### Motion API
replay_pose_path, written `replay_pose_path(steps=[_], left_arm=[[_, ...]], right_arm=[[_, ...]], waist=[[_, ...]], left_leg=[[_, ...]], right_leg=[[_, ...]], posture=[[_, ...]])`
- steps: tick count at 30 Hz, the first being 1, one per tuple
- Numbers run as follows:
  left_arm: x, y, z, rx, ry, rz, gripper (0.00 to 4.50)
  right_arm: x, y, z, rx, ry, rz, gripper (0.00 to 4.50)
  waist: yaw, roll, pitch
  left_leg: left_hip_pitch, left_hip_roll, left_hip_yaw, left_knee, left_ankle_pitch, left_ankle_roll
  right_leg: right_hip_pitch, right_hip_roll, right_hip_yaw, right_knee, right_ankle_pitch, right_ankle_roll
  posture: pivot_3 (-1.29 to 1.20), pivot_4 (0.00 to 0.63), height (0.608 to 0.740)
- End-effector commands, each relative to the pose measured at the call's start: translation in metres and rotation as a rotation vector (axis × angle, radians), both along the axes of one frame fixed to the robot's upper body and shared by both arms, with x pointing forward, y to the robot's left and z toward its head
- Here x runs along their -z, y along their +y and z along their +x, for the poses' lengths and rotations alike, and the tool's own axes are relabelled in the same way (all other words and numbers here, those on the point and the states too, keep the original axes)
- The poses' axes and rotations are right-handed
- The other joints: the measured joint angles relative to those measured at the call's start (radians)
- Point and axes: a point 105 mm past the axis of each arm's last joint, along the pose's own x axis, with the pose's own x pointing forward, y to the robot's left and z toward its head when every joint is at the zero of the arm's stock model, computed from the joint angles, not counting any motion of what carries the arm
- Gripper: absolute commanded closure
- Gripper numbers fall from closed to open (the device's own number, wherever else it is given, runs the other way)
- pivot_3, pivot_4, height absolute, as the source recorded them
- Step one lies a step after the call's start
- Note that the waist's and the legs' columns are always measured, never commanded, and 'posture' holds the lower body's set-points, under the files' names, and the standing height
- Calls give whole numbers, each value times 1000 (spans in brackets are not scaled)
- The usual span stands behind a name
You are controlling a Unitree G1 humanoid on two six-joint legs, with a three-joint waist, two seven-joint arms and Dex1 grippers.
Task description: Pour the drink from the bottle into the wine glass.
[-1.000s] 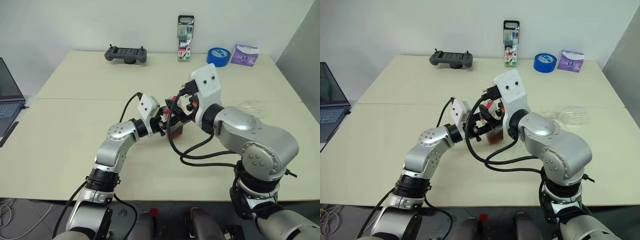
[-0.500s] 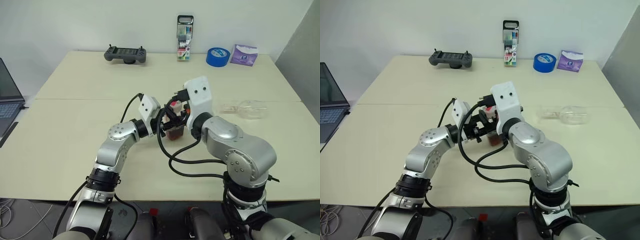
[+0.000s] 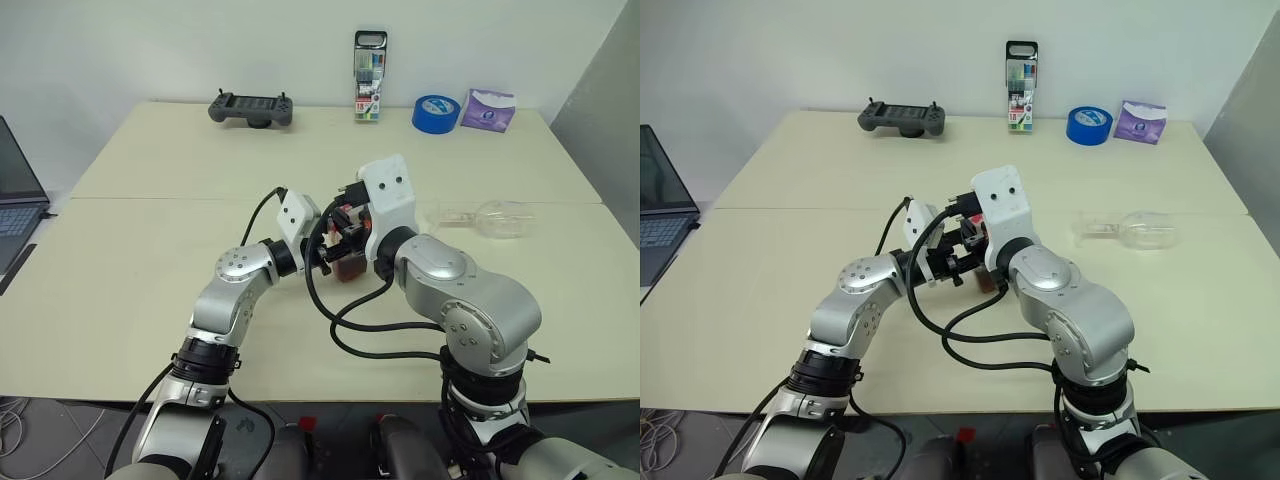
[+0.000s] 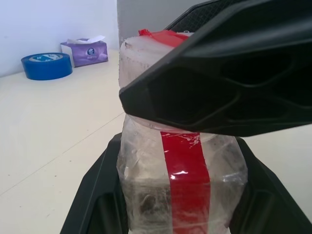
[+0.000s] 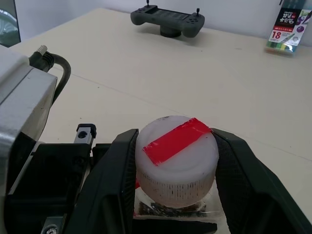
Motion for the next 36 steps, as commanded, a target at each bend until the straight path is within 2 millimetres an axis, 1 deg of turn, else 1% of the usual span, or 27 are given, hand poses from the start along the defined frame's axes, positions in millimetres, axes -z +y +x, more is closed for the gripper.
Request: replay_pose_path(steps=[1, 3, 5, 6, 7, 8, 9, 10, 11, 13, 14, 17, 23, 25, 27, 29, 32, 33, 36], left_arm=[[-16, -2, -6, 21, -65, -20, 2543], [-17, -2, -6, 20, -65, -19, 2543], [-17, -3, -6, 20, -63, -19, 2552], [-17, -3, -6, 22, -61, -20, 2557], [-17, -4, -7, 26, -58, -20, 2557], [-16, -4, -8, 31, -55, -18, 2558], [-15, -5, -9, 37, -53, -13, 2560], [-14, -6, -10, 42, -52, -9, 2571], [-14, -6, -11, 46, -52, -6, 2579], [-16, -6, -13, 48, -55, -7, 2579], [-17, -5, -13, 46, -57, -7, 2579], [-17, -3, -13, 36, -57, -6, 2580], [-16, 0, -15, 21, -53, -6, 2581], [-16, 1, -15, 19, -52, -5, 2581], [-16, 1, -15, 18, -51, -5, 2581], [-16, 1, -15, 17, -50, -5, 2595], [-15, 0, -15, 21, -48, -5, 2597], [-15, -1, -15, 25, -47, -5, 2598], [-14, -3, -15, 35, -45, -7, 2599]], right_arm=[[-11, -9, 2, 29, -93, -52, 2627], [-10, -12, 4, -11, -106, -65, 2627], [-12, -12, 5, -129, -103, -25, 2627], [-17, -7, -4, -306, -102, 47, 2627], [-20, -5, -14, -463, -85, 110, 2627], [-19, -8, -26, -635, -69, 120, 2627], [-15, -13, -36, -766, -54, 94, 2627], [-8, -19, -40, -846, -28, 46, 2627], [-3, -26, -40, -898, -8, 3, 2626], [-7, -39, -22, -906, -12, -18, 2626], [-9, -42, -20, -937, -15, -16, 2626], [-13, -46, -18, -996, -30, -23, 2626], [-17, -47, -14, -1011, -67, -43, 2626], [-18, -48, -16, -1018, -46, -27, 2626], [-21, -47, -19, -1021, -37, -9, 1843], [-27, -46, -23, -1022, -54, 3, 1195], [-39, -42, -24, -981, -126, 12, 91], [-43, -41, -25, -964, -152, 14, 0], [-55, -35, -26, -885, -209, 32, 0]], waist=[[0, 0, 0], [0, 0, 0], [0, 0, 0], [0, 0, 0], [1, 0, 0], [4, 0, 0], [5, 0, 0], [5, 0, 1], [4, 0, 1], [-3, 0, 1], [-9, 0, 1], [-14, 0, 1], [-10, 0, 1], [-7, 0, 1], [-1, 0, 1], [2, 0, 1], [3, 0, 1], [3, 0, 1], [3, 0, 1]], left_leg=[[0, 0, 0, 0, 0, 0], [0, 0, 0, 0, 0, 0], [0, 0, 0, 0, 0, 0], [0, 0, 0, 0, 0, 0], [0, 0, 0, 0, 0, 0], [0, -1, 0, 0, 0, 0], [0, -1, 0, 0, 0, 0], [0, -3, 0, 0, 0, 1], [0, -4, 0, 0, 0, 1], [1, -4, 3, 1, 0, 1], [2, -4, 4, 1, 0, 1], [4, 0, 4, -1, 0, 1], [2, 2, 0, -1, 0, 1], [2, 2, 1, 0, 0, 1], [2, 1, 1, 0, 0, 1], [2, 1, 1, 0, 0, 1], [2, 1, 1, 0, 0, 1], [2, 1, 1, 0, 0, 1], [2, 1, 1, 0, 0, 1]], right_leg=[[0, 0, 0, 0, 0, 0], [0, 0, 0, 0, 0, 0], [0, 0, -1, 0, 0, 0], [1, 0, -1, 0, 0, 0], [1, 0, -1, 0, 0, 0], [2, 0, -2, -1, 0, 0], [2, 2, -3, -2, 0, 0], [2, 2, -3, -2, 0, 0], [3, 1, -2, -3, 0, 0], [3, 1, 0, -3, 0, 0], [3, 1, 1, -2, 0, 0], [3, 2, 2, 0, 0, 0], [2, 3, 0, 0, 0, 0], [2, 2, 0, 0, 0, 0], [2, 2, 0, 0, 0, 0], [2, 2, 0, 0, 0, 0], [2, 1, 0, 0, 0, 0], [2, 1, 0, 0, 0, 0], [2, 1, 0, 0, 0, 0]], posture=[[0, 150, 740], [0, 150, 740], [0, 150, 740], [0, 150, 740], [0, 150, 740], [0, 150, 740], [0, 150, 740], [0, 150, 740], [0, 150, 740], [0, 150, 740], [0, 150, 740], [0, 150, 740], [0, 150, 740], [0, 150, 740], [0, 150, 740], [0, 150, 740], [0, 150, 740], [0, 150, 740], [0, 150, 740]])
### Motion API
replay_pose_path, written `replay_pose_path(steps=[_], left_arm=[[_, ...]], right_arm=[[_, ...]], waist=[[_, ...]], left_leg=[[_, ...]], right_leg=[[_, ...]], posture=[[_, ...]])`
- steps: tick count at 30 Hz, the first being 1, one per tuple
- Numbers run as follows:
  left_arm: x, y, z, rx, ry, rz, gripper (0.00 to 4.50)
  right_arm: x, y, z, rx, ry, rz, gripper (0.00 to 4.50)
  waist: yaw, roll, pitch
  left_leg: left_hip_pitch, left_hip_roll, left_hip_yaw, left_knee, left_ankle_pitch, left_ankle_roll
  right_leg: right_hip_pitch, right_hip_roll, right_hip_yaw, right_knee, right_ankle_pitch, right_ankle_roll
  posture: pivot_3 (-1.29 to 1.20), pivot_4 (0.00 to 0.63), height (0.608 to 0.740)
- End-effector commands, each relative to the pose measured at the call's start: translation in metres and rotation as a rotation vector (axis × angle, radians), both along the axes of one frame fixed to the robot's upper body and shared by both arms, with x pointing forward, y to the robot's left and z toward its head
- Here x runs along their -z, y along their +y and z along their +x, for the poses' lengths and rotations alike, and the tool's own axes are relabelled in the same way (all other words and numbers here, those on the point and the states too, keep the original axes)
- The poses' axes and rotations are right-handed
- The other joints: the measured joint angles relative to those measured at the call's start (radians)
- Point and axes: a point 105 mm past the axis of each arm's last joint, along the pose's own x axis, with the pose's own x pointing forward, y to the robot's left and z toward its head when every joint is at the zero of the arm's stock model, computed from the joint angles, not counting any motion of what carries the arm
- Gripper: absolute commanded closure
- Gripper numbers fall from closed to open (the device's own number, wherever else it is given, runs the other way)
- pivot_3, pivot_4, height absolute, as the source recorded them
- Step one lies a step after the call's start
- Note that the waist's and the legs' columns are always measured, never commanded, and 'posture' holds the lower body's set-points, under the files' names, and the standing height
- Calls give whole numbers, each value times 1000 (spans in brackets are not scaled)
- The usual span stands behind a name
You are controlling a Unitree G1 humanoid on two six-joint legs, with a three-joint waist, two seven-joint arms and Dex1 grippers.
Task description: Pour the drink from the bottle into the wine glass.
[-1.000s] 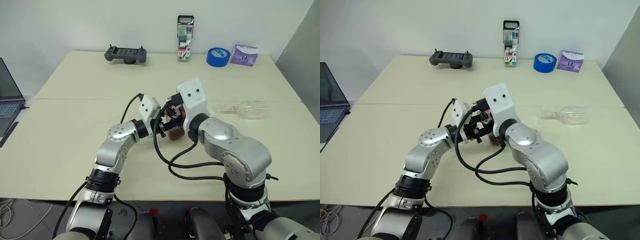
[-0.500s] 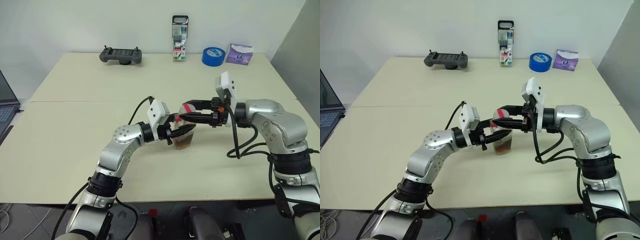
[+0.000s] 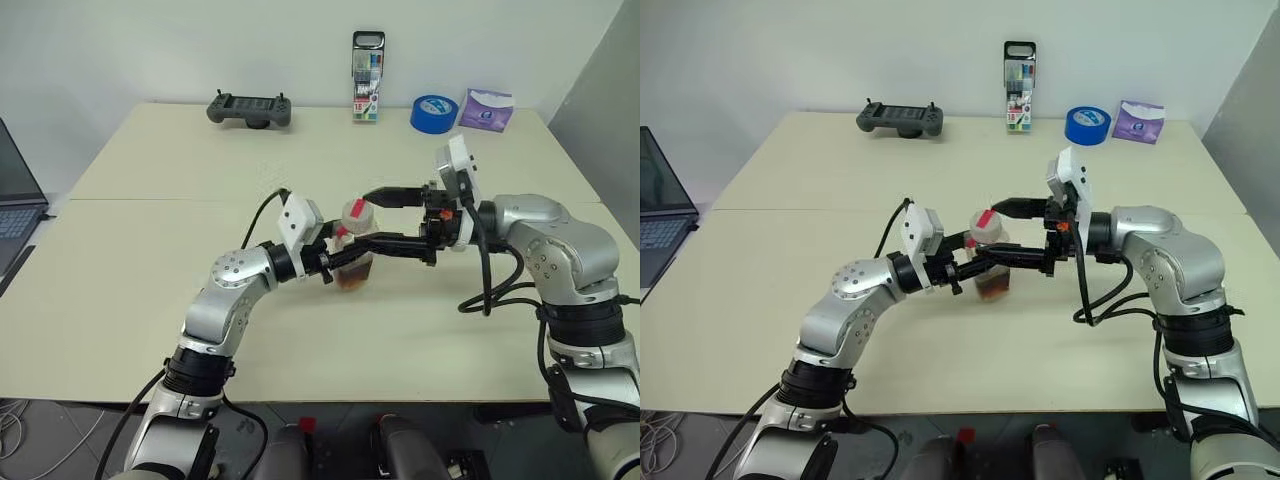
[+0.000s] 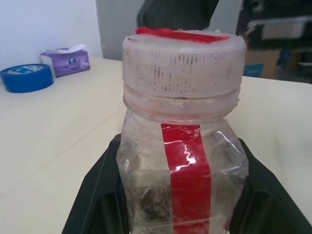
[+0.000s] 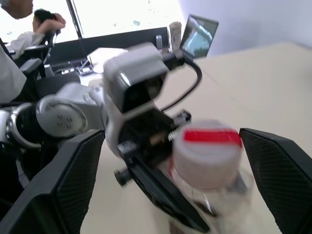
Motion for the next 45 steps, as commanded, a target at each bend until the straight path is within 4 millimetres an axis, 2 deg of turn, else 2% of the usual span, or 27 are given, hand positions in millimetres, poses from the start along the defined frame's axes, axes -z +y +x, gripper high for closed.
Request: replay_pose_path(steps=[1, 5, 9, 11, 13, 19, 30, 35, 45], left_arm=[[-13, -2, -1, 8, -46, -19, 2599], [-12, -3, -1, 12, -45, -20, 2599], [-13, -3, -1, 13, -46, -21, 2599], [-12, -3, -1, 12, -46, -21, 2599], [-12, -4, -1, 13, -46, -22, 2599], [-13, -6, 0, 18, -49, -23, 2599], [-13, -7, 0, 16, -50, -23, 2599], [-13, -6, 0, 10, -50, -26, 2599], [-12, -4, 0, 4, -49, -24, 2599]], right_arm=[[-30, 6, -8, 77, -110, 69, 0], [-29, 16, -9, 203, -136, 78, 0], [-15, 13, 7, 412, -126, 40, 0], [-11, 14, 6, 431, -119, 38, 0], [2, 15, 4, 447, -99, 21, 0], [21, 12, 16, 522, -70, -1, 0], [12, 18, 33, 560, -96, 35, 0], [14, 7, 39, 599, -85, 35, 0], [20, -27, 34, 633, -64, -5, 0]], waist=[[0, 0, 0], [2, 0, 0], [2, 0, 0], [2, 0, 0], [2, 0, 0], [1, 0, 0], [0, 0, 0], [0, 0, 0], [1, 0, 0]], left_leg=[[0, 0, 0, 0, 0, 0], [-1, 0, -1, 0, 0, 0], [-1, 0, 0, 0, 0, 0], [-1, -1, 0, 0, 0, -1], [-1, -1, -1, 0, 0, -1], [-1, -1, 0, 0, 0, 0], [-1, -1, 0, 0, 0, 0], [-1, -1, 0, 0, 0, 0], [-1, -1, 0, 0, 0, 0]], right_leg=[[0, 0, 0, 0, 0, 0], [0, -1, 0, 0, 0, 0], [0, -1, 1, 0, 0, 0], [0, -1, 1, 0, 0, 0], [0, -1, 1, 0, 0, 0], [0, -1, 0, 0, 0, 0], [0, -1, 0, 0, 0, 0], [0, -1, 0, 0, 0, 0], [0, -1, 0, 0, 0, 0]], posture=[[0, 150, 740], [0, 150, 740], [0, 150, 740], [0, 150, 740], [0, 150, 740], [0, 150, 740], [0, 150, 740], [0, 150, 740], [0, 150, 740]])
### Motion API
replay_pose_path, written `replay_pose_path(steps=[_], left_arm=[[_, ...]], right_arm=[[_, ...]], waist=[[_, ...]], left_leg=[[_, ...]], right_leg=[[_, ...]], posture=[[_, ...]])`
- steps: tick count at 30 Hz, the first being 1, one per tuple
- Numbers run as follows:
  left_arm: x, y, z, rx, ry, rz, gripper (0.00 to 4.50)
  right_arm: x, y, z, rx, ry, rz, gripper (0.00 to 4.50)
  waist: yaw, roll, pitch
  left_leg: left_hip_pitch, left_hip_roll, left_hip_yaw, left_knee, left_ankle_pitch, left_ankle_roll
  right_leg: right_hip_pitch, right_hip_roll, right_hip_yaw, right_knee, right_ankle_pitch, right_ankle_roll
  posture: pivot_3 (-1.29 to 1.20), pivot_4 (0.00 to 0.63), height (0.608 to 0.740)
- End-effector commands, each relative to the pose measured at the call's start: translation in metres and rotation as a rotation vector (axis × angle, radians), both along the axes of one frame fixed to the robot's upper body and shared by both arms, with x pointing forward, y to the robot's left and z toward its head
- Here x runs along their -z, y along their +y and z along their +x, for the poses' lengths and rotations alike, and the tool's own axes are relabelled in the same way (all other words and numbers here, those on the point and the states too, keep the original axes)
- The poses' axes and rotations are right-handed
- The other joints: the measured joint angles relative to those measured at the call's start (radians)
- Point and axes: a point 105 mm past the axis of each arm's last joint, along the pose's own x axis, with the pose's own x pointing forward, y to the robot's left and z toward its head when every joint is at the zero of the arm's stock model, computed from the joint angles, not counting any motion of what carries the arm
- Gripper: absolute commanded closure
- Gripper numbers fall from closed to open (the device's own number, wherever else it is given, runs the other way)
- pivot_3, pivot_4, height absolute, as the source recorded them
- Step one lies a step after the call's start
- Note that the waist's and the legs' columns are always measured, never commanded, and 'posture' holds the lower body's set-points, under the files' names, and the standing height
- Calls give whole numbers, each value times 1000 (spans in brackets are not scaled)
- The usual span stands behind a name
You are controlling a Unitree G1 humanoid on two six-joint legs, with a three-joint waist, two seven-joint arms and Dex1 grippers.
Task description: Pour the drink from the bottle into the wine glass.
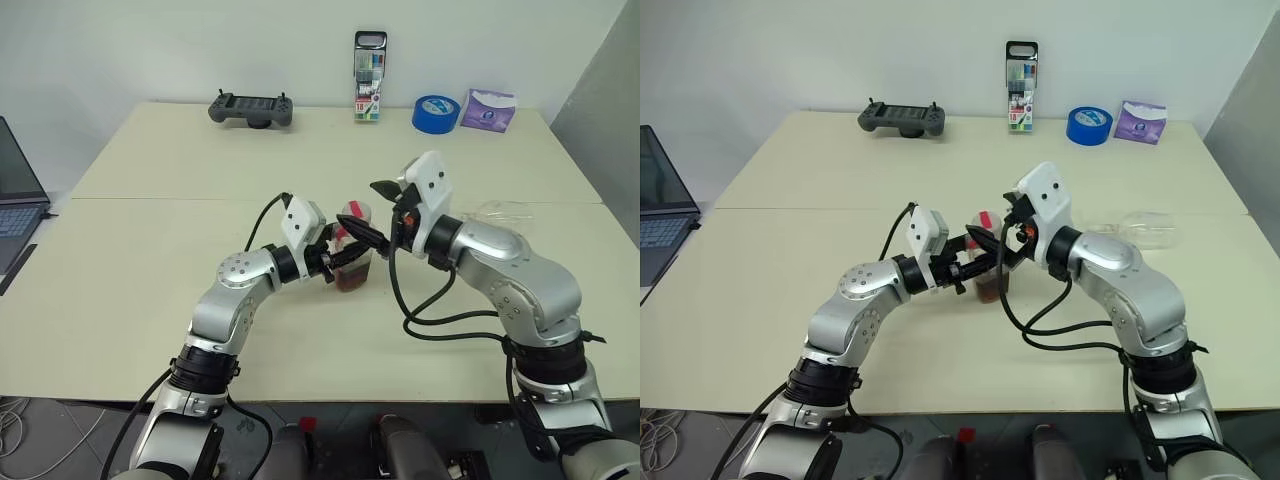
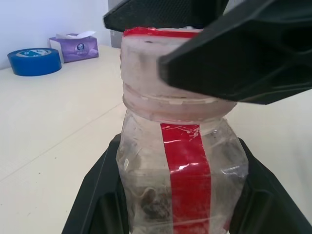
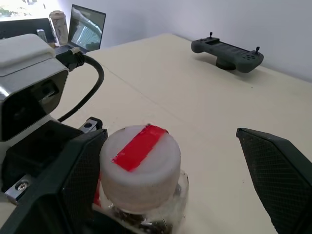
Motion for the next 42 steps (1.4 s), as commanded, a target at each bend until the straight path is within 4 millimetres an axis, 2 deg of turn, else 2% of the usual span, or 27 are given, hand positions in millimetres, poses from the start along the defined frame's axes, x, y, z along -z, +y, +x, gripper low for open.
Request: replay_pose_path(steps=[1, 12, 16, 21, 25, 30, 38, 42], left_arm=[[-18, 0, -3, 12, -67, -28, 2599], [-19, 0, -1, 17, -71, -17, 2603], [-19, 1, -1, 18, -72, -13, 2604], [-18, 1, -1, 17, -72, -15, 2604], [-18, 1, -1, 14, -72, -14, 2604], [-18, 1, -2, 11, -74, -19, 2604], [-18, 0, -4, 9, -75, -24, 2604], [-18, 1, -4, 5, -75, -26, 2604]], right_arm=[[-11, -26, 3, 84, -33, 11, 0], [-16, -30, -18, -26, -24, 15, 0], [-16, -20, -36, -143, -9, 1, 0], [-25, -10, -43, -184, -30, 24, 0], [-33, -7, -25, -90, -18, 117, 0], [-18, -1, -13, -21, 60, 152, 0], [-8, 10, -9, -18, 113, 169, 0], [-9, 11, -8, -16, 114, 173, 0]], waist=[[0, 0, 0], [1, 0, 0], [0, 0, 0], [0, 0, 0], [-2, 0, 0], [0, 0, 0], [0, 0, 0], [0, 0, 0]], left_leg=[[0, 0, 0, 0, 0, 0], [0, 0, 0, 0, 0, 0], [0, 0, 0, 0, 0, 0], [0, 0, 0, 0, 0, 0], [0, 0, 0, 0, 0, 0], [0, 0, -1, 0, 0, 0], [0, 0, 0, 0, 0, 0], [0, 0, 0, 0, 0, 0]], right_leg=[[0, 0, 0, 0, 0, 0], [0, 0, 0, 0, 0, 0], [0, 0, 0, 0, 0, 0], [0, 0, 0, 0, 0, 0], [0, 0, 0, 0, 0, 0], [0, 0, 0, 0, 0, 0], [0, 0, 0, 0, 0, 0], [0, 0, 0, 0, 0, 0]], posture=[[0, 150, 740], [0, 150, 740], [0, 150, 740], [0, 150, 740], [0, 150, 740], [0, 150, 740], [0, 150, 740], [0, 150, 740]])
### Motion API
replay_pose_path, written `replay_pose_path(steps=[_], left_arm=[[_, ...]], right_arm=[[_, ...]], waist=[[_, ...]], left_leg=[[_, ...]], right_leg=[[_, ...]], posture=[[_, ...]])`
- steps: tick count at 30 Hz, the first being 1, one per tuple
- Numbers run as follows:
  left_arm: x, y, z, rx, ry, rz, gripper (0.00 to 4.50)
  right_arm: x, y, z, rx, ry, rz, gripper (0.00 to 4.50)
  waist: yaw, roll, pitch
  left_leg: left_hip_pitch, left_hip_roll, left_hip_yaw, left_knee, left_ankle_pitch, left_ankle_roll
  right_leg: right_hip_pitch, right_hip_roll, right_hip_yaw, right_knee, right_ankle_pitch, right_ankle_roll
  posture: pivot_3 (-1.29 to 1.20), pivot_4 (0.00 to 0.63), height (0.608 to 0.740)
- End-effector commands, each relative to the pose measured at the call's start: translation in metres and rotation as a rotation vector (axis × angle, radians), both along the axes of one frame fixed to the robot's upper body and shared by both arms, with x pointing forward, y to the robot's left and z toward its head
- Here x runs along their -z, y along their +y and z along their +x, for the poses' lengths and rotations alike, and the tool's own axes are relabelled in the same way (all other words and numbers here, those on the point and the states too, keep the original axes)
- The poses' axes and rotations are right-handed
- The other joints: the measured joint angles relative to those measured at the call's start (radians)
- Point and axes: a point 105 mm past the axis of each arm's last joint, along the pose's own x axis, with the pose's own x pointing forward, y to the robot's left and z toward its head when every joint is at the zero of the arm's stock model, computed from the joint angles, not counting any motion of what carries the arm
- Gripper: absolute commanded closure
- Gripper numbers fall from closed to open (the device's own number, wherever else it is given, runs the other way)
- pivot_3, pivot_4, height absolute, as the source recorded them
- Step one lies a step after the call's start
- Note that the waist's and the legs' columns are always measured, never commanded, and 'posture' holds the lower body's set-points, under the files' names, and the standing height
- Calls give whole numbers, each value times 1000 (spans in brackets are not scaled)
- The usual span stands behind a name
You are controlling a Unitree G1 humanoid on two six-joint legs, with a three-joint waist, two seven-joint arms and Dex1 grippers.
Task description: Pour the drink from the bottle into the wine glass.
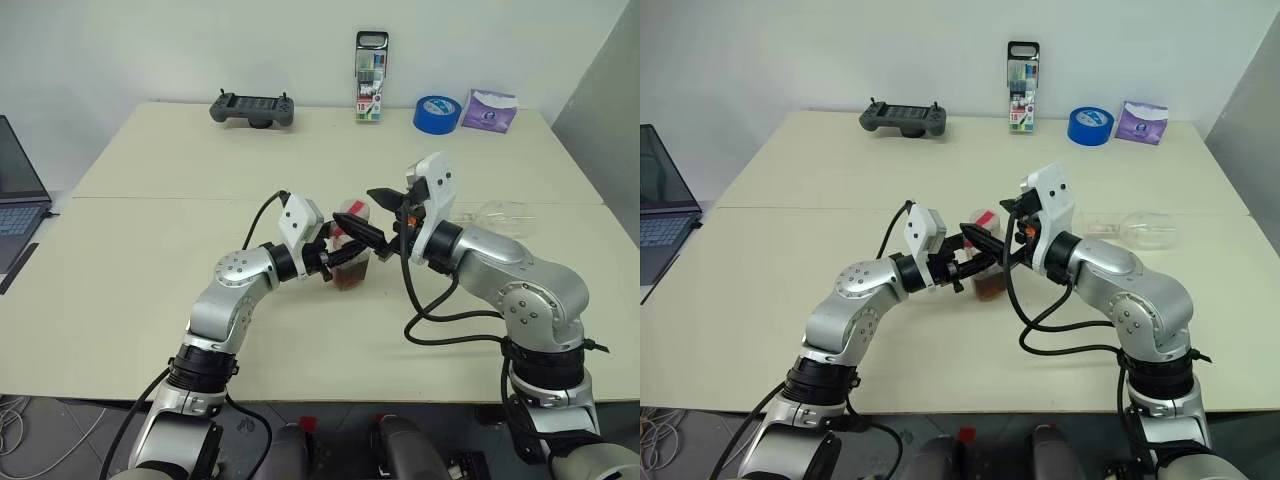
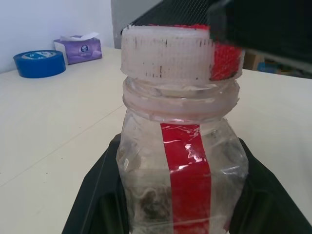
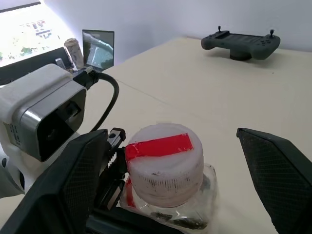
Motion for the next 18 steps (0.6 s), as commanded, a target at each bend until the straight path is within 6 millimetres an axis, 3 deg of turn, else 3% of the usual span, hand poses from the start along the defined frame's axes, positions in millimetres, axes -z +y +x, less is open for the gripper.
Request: replay_pose_path(steps=[1, 3, 6, 12, 18], left_arm=[[-16, -1, -5, 12, -65, -26, 2604], [-15, -1, -5, 9, -64, -25, 2604], [-15, -1, -5, 7, -63, -25, 2604], [-14, -1, -6, 5, -60, -25, 2604], [-14, 0, -5, 8, -57, -19, 2605]], right_arm=[[-7, 2, -1, 0, -34, 0, 0], [-6, 2, 0, 3, -36, -14, 0], [-4, 4, 1, 9, -31, -26, 602], [-15, 3, 1, 25, -89, -48, 2575], [-43, -4, -12, -50, -176, -66, 2626]], waist=[[0, 0, 0], [0, 0, 0], [0, 0, 0], [0, 0, 0], [0, 0, 0]], left_leg=[[0, 0, 0, 0, 0, 0], [0, 0, 0, 0, 0, 0], [0, 0, 0, 0, 0, 0], [0, 0, 0, 0, 0, 0], [0, 0, 0, 0, 0, 0]], right_leg=[[0, 0, 0, 0, 0, 0], [0, 0, 0, 0, 0, 0], [0, 0, 0, 0, 0, 0], [0, 0, 0, 0, 0, 0], [0, 0, 0, 0, 0, 0]], posture=[[0, 150, 740], [0, 150, 740], [0, 150, 740], [0, 150, 740], [0, 150, 740]])
